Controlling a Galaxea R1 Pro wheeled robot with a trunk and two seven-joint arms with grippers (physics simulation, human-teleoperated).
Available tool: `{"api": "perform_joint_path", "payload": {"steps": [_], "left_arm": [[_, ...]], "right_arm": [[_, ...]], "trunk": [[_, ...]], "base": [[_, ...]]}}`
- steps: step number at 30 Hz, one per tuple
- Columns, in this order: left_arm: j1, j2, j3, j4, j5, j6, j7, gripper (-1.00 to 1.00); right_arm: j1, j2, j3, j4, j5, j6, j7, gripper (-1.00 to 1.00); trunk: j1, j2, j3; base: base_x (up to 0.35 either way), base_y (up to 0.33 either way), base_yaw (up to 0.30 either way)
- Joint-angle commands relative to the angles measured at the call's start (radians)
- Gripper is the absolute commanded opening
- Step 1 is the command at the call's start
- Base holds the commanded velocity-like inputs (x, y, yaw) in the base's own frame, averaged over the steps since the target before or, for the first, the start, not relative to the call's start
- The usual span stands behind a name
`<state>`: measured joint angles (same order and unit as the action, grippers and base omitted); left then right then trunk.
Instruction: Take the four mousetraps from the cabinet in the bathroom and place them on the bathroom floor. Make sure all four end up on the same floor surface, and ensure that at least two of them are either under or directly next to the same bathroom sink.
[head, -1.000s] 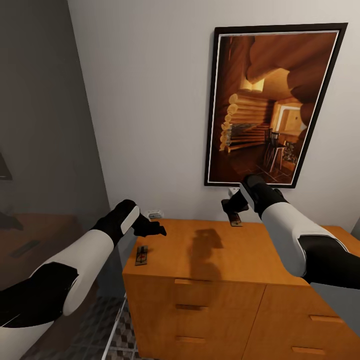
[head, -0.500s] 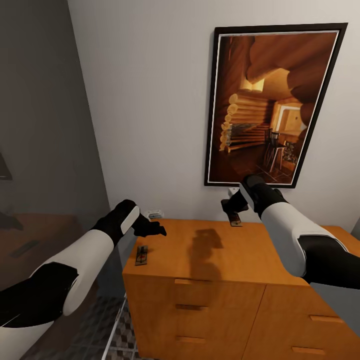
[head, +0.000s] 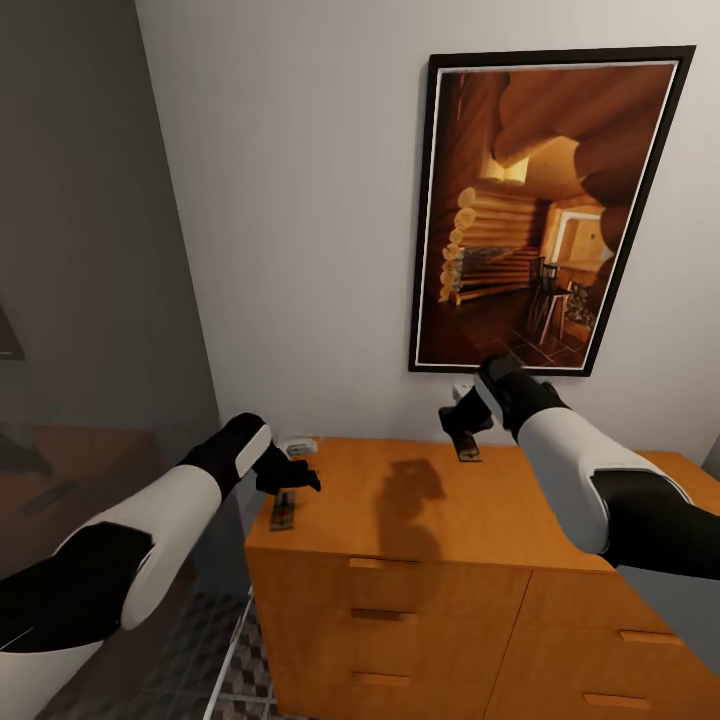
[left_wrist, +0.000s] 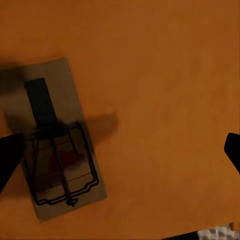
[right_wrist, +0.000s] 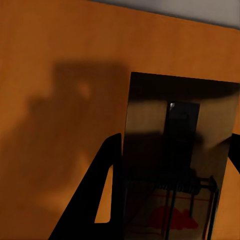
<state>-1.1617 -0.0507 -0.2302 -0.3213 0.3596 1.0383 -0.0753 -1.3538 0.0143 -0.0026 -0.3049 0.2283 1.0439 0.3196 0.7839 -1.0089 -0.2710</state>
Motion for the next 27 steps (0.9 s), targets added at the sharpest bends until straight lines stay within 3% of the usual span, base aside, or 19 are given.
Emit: {"api": "perform_joint_path", "payload": {"steps": [1,5,8,11,17,27], "left_arm": [[-0.001,0.001,-0.006,0.010,0.000,0.002,-0.001,1.00],[-0.001,0.005,-0.003,0.043,0.000,0.001,0.080,1.00],[-0.001,0.005,0.005,0.053,0.002,0.002,0.176,1.00],[-0.001,0.003,0.045,0.053,0.011,0.003,0.228,1.00],[-0.001,0.000,0.112,0.047,0.017,0.003,0.253,1.00],[-0.001,-0.003,0.125,0.047,0.018,0.003,0.258,1.00]], "right_arm": [[-0.001,0.000,-0.001,0.000,0.010,0.003,0.008,-1.00],[-0.001,0.001,-0.001,0.004,0.009,0.003,0.007,-1.00],[0.000,0.001,-0.001,0.005,0.008,0.003,0.006,-1.00],[0.000,0.001,-0.001,0.007,0.007,0.003,0.008,-1.00],[0.001,0.000,-0.002,0.007,0.007,0.003,0.009,-1.00],[0.005,-0.001,-0.001,0.007,0.009,0.003,0.009,-1.00]], "trunk": [[0.000,-0.001,-0.001],[0.000,-0.001,-0.001],[0.000,-0.001,-0.001],[0.000,-0.001,-0.001],[0.000,-0.001,-0.001],[0.000,-0.001,-0.001]], "base": [[0.000,0.000,0.000],[0.000,0.000,0.000],[0.000,0.000,0.000],[0.000,0.000,0.000],[0.000,0.000,0.000],[0.000,0.000,0.000]]}}
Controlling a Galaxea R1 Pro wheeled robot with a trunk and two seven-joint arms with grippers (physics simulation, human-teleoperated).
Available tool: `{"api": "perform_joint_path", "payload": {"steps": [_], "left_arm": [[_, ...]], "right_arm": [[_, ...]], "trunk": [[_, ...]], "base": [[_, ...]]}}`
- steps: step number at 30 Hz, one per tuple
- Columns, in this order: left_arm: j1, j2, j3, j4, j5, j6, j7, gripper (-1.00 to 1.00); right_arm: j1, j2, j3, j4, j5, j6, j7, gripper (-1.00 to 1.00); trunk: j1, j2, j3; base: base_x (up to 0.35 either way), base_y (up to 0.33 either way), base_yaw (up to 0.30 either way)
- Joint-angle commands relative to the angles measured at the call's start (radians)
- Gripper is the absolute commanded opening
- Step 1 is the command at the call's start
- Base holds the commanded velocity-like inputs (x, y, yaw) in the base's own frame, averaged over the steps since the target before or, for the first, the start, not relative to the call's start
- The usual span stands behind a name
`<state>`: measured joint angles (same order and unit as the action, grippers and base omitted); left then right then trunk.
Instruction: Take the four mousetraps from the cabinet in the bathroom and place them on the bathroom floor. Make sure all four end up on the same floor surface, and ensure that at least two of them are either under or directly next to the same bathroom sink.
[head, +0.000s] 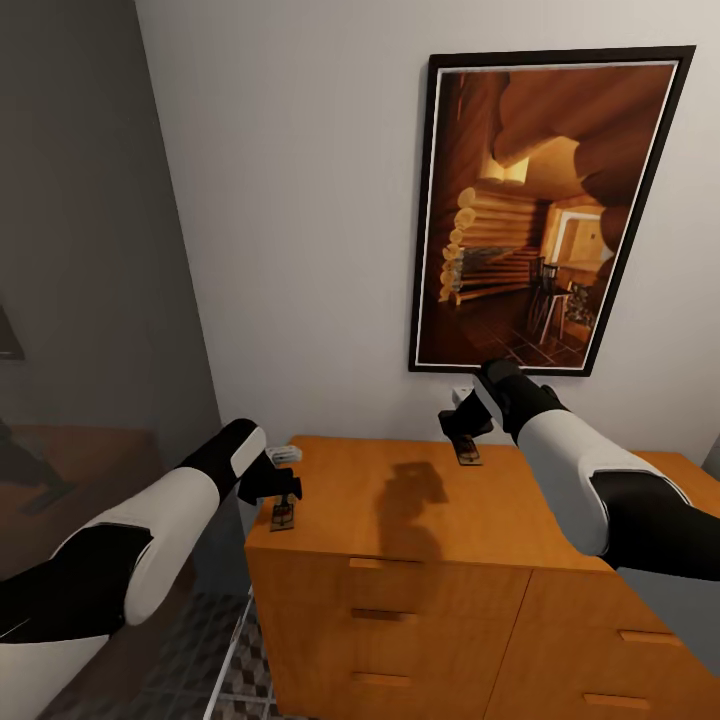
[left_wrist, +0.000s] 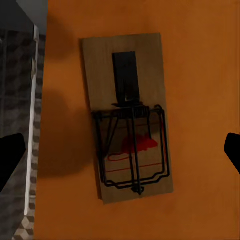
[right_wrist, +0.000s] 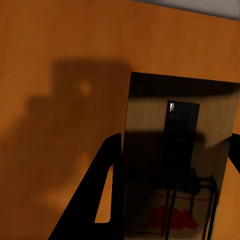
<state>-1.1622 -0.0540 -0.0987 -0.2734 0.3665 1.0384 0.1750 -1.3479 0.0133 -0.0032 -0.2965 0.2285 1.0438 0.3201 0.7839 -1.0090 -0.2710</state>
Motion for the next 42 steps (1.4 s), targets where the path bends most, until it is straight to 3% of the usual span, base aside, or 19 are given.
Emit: {"api": "perform_joint_path", "payload": {"steps": [1,10,16,20,27,39,42], "left_arm": [[-0.001,0.000,-0.007,-0.001,0.011,0.003,0.007,1.00],[-0.001,-0.001,-0.011,0.003,0.008,0.002,0.009,1.00],[-0.001,-0.003,-0.013,0.007,0.007,-0.004,0.013,1.00],[-0.001,-0.002,-0.012,0.009,0.007,-0.007,0.031,1.00],[-0.001,-0.005,-0.002,0.007,0.010,-0.016,0.085,1.00],[-0.001,-0.019,0.002,0.007,0.015,-0.085,0.093,1.00],[-0.001,-0.036,0.002,0.006,0.016,-0.088,0.093,1.00]], "right_arm": [[-0.001,-0.001,-0.001,-0.001,0.009,0.003,0.008,-1.00],[0.000,-0.014,0.005,-0.004,0.028,0.003,0.005,-1.00],[0.000,-0.017,0.007,-0.007,0.107,0.003,0.003,-1.00],[0.000,-0.017,0.006,-0.005,0.129,0.003,0.002,-1.00],[0.000,-0.016,0.006,-0.004,0.136,0.003,0.001,-1.00],[0.000,-0.016,0.006,-0.002,0.132,0.003,0.001,-1.00],[0.000,-0.015,0.006,-0.001,0.132,0.003,0.001,-1.00]], "trunk": [[0.000,-0.001,-0.001],[0.000,-0.001,-0.001],[0.000,-0.001,-0.001],[0.000,-0.001,-0.001],[0.000,-0.001,-0.001],[0.000,-0.001,-0.001],[0.000,-0.001,-0.001]], "base": [[0.000,0.000,0.000],[0.000,0.000,0.000],[0.000,0.000,0.000],[0.000,0.000,0.000],[0.000,0.000,0.000],[0.000,0.000,0.000],[0.000,0.000,0.000]]}}
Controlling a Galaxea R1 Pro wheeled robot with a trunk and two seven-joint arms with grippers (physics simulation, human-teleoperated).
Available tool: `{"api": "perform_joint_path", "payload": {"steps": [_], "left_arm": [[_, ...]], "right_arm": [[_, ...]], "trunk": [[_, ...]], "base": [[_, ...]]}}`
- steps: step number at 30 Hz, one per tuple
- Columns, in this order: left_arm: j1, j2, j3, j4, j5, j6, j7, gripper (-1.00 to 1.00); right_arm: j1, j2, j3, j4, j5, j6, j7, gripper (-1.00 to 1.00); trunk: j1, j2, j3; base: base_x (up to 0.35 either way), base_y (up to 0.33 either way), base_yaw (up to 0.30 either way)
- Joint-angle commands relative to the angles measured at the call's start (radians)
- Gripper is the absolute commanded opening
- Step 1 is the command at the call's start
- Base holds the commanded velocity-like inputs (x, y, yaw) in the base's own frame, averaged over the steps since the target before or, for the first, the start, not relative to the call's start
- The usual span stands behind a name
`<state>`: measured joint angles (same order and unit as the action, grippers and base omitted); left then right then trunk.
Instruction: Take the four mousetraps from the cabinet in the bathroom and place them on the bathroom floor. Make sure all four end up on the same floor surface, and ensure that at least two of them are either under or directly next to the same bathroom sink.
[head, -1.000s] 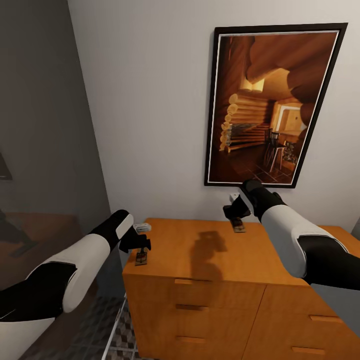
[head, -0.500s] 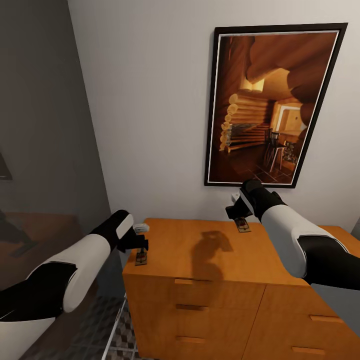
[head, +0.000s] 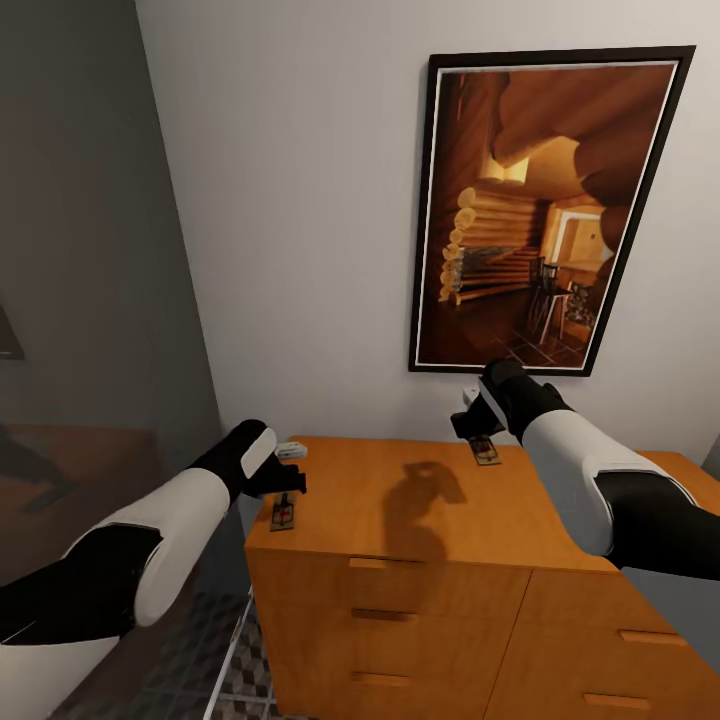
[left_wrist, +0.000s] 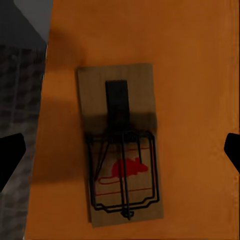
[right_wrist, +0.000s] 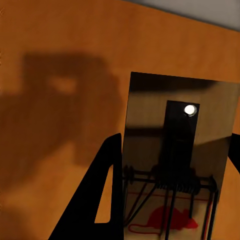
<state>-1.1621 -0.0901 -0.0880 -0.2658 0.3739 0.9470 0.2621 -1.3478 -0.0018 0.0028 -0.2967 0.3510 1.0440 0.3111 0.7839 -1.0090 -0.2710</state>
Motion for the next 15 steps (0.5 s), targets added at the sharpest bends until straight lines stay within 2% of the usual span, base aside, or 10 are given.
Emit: {"api": "perform_joint_path", "payload": {"steps": [1,9,15], "left_arm": [[-0.001,-0.004,-0.009,-0.001,0.009,0.003,0.006,1.00],[-0.001,-0.022,-0.008,0.004,0.009,-0.019,0.006,1.00],[-0.002,-0.023,-0.010,0.064,0.010,-0.073,0.006,1.00]], "right_arm": [[-0.001,0.000,0.000,-0.001,0.009,0.003,0.009,-1.00],[-0.001,-0.001,-0.001,0.029,0.010,0.000,0.010,-1.00],[-0.001,0.000,-0.001,0.034,0.010,-0.008,0.010,-1.00]], "trunk": [[0.000,-0.001,-0.001],[0.000,-0.001,-0.001],[0.000,-0.001,-0.001]], "base": [[0.000,0.000,0.000],[0.000,0.000,0.000],[0.000,0.000,0.000]]}}
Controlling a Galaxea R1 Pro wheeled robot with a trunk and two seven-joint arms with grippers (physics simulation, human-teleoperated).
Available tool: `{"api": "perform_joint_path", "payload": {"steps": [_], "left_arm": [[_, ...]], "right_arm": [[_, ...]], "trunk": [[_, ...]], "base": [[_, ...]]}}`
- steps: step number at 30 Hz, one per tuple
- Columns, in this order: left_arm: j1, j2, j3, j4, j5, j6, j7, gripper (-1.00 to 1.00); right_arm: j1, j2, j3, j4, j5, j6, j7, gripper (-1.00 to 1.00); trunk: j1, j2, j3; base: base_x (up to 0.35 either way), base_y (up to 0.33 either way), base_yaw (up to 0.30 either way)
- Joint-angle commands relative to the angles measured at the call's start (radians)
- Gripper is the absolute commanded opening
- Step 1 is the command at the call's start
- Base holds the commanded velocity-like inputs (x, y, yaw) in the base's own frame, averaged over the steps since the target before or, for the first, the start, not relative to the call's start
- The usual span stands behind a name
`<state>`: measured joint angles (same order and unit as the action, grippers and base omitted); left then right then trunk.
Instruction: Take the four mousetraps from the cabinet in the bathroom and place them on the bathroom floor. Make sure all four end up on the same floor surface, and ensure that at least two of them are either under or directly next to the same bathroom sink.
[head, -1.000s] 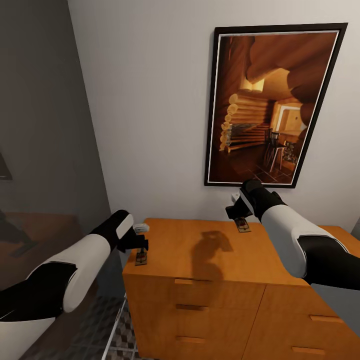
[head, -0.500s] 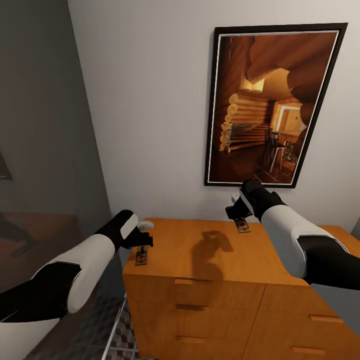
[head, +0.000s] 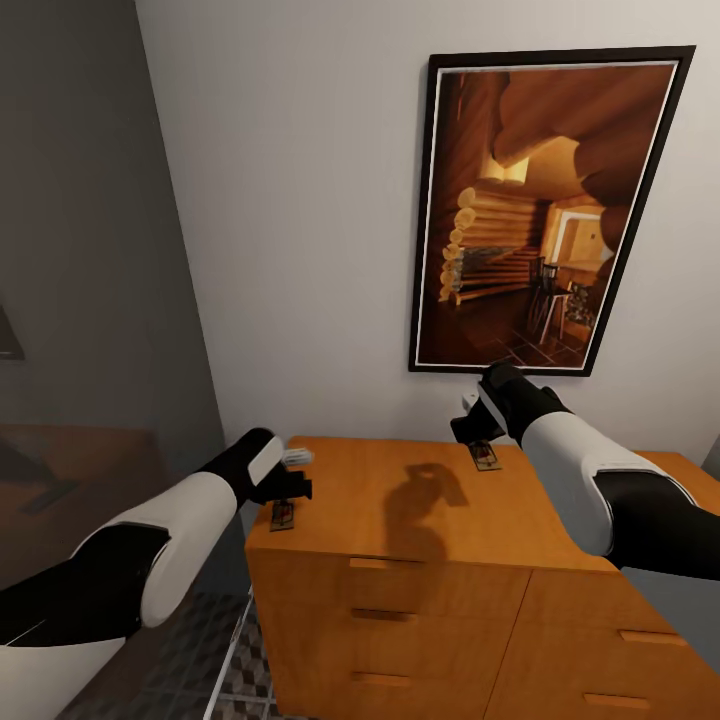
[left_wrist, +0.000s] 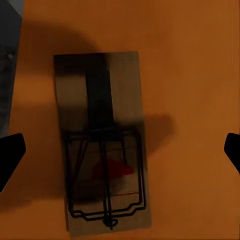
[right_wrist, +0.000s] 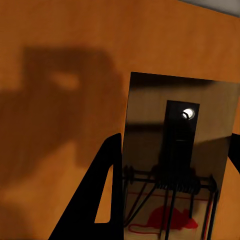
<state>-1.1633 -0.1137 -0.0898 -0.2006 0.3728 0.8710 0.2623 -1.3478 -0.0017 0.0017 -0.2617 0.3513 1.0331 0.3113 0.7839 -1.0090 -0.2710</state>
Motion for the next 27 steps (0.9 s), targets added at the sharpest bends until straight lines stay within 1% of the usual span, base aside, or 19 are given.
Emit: {"api": "perform_joint_path", "payload": {"steps": [1,9,17,27], "left_arm": [[-0.001,0.000,-0.008,0.009,0.011,-0.007,0.006,1.00],[-0.001,0.002,-0.009,0.026,0.011,-0.025,0.006,1.00],[-0.001,0.005,-0.012,0.063,0.011,-0.045,0.006,1.00],[-0.001,0.008,-0.012,0.089,0.011,-0.056,0.006,1.00]], "right_arm": [[-0.001,0.000,0.000,-0.001,0.009,0.002,0.009,-1.00],[-0.001,0.000,0.000,0.002,0.009,0.001,0.008,-1.00],[-0.001,0.000,0.000,0.043,0.009,-0.046,0.008,-1.00],[-0.001,0.000,0.000,0.050,0.009,-0.056,0.009,-1.00]], "trunk": [[0.000,-0.001,-0.001],[0.000,-0.001,-0.001],[0.000,-0.001,-0.001],[0.000,-0.001,-0.001]], "base": [[0.000,0.000,0.000],[0.000,0.000,0.000],[0.000,0.000,0.000],[0.000,0.000,0.000]]}}
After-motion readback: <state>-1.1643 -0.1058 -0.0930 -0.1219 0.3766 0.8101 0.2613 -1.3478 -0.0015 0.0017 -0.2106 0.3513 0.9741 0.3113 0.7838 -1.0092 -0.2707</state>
